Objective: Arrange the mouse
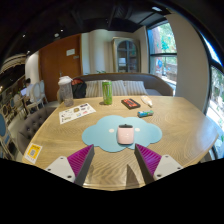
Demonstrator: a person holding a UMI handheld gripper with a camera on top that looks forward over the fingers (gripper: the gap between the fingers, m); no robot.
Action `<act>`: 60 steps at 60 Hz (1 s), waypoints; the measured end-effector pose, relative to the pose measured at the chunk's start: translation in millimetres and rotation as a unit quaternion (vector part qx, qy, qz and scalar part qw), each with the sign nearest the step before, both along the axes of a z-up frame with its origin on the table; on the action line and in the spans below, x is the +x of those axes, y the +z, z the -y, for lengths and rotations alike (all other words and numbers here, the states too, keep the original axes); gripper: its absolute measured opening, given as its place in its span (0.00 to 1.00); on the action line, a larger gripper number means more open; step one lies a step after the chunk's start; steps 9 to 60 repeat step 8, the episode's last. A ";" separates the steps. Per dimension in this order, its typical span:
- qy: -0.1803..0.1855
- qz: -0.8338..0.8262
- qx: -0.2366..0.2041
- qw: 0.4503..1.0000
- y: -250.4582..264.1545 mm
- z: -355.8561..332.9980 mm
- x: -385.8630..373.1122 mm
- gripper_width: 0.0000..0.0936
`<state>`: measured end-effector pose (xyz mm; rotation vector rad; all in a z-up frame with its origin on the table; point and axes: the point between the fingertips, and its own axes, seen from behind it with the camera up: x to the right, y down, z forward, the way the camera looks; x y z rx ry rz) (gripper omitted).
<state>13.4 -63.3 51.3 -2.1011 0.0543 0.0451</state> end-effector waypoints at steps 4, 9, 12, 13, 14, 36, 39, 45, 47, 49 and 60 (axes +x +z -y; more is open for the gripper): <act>0.005 -0.007 0.015 1.000 6.0 30.5 -11.5 0.90; 0.011 -0.014 0.025 1.000 7.5 56.4 -21.0 0.90; 0.011 -0.014 0.025 1.000 7.5 56.4 -21.0 0.90; 0.011 -0.014 0.025 1.000 7.5 56.4 -21.0 0.90; 0.011 -0.014 0.025 1.000 7.5 56.4 -21.0 0.90; 0.011 -0.014 0.025 1.000 7.5 56.4 -21.0 0.90; 0.011 -0.014 0.025 1.000 7.5 56.4 -21.0 0.90; 0.011 -0.014 0.025 1.000 7.5 56.4 -21.0 0.90; 0.011 -0.014 0.025 1.000 7.5 56.4 -21.0 0.90; 0.011 -0.014 0.025 1.000 7.5 56.4 -21.0 0.90; 0.011 -0.014 0.025 1.000 7.5 56.4 -21.0 0.90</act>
